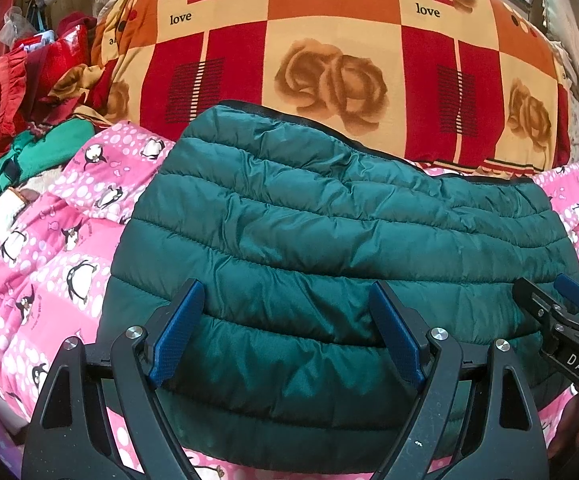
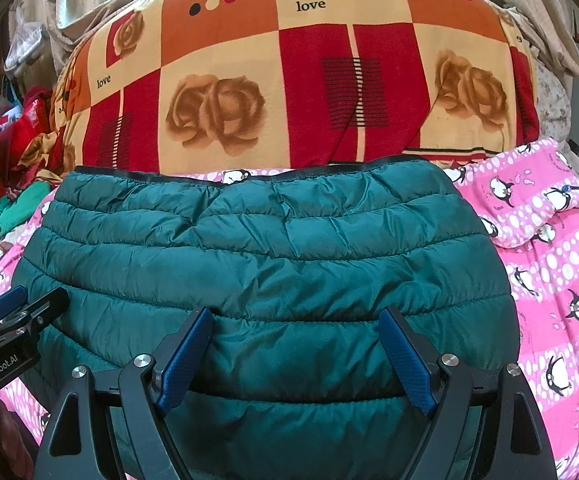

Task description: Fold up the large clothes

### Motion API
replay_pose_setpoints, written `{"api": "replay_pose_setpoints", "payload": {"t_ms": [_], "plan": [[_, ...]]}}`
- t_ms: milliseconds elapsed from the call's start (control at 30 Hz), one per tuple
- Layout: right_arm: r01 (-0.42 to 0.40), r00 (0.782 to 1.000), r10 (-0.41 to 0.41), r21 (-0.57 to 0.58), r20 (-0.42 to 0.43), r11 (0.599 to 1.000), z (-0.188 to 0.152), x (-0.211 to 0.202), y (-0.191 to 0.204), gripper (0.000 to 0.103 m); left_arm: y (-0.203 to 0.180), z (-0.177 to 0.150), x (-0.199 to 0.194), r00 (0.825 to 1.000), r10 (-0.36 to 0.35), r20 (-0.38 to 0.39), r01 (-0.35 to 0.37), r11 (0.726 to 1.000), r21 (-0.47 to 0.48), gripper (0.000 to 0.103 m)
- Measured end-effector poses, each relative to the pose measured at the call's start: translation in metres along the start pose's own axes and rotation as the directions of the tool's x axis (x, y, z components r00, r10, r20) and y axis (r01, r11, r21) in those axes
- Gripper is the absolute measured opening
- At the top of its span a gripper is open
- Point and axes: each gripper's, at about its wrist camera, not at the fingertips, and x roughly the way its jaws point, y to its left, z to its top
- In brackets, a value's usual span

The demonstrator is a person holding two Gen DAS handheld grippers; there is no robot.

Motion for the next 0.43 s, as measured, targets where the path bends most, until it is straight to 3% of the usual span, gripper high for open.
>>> {"api": "replay_pose_setpoints", "payload": {"t_ms": [433], "plan": [[-0.001, 1.000, 0.001, 0.001, 0.000, 1.000, 0.0006, 0.0006, 0.0004, 0.083, -0.0001, 0.0019, -0.0036, 0.999, -0.007, 0.034, 0.007, 1.000, 0.018, 0.085]]}}
